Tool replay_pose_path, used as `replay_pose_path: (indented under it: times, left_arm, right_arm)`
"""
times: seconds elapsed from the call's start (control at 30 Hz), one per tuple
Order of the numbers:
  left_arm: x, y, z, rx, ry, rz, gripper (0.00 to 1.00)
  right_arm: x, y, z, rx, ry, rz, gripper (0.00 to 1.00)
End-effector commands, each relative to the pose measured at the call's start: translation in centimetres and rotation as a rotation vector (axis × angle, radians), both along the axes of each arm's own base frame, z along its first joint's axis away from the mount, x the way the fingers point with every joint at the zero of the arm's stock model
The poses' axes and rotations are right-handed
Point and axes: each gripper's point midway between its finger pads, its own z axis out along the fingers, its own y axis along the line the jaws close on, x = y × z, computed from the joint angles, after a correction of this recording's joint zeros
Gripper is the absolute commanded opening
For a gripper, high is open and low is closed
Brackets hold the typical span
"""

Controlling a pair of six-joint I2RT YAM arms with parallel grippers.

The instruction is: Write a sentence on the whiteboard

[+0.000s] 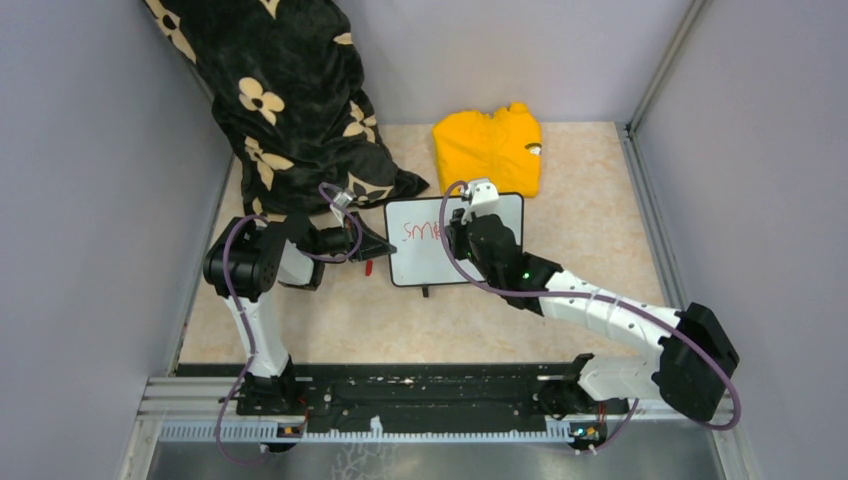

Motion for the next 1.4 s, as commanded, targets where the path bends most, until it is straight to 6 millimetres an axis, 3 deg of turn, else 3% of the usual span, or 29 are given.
replay_pose_path:
  times: [0.0,1.03,1.13,1.37]
  left_arm:
    - [-0.4,-0.3,2.2,-0.028,-0.205,-0.028,0.00]
    - [-0.5,-0.4,2.4,-0.028,-0.208,-0.032,0.00]
    - [-0.5,-0.4,2.3,-0.028,-0.208,-0.033,0.00]
    - [-0.5,-0.5,2.3,-0.027,-0.207,-0.034,0.00]
  right_arm:
    - [0.6,-0.2,1.3,0.030,-0.028,-0.026,0.00]
    - [-1.7,-1.2,-2.5,0.032,0.075,0.004,0.00]
    - [-1.7,-1.1,-1.3,0.055,0.059,0.005,0.00]
    - [-1.6,-1.0,4.5,0.152,-0.032,0.010,0.00]
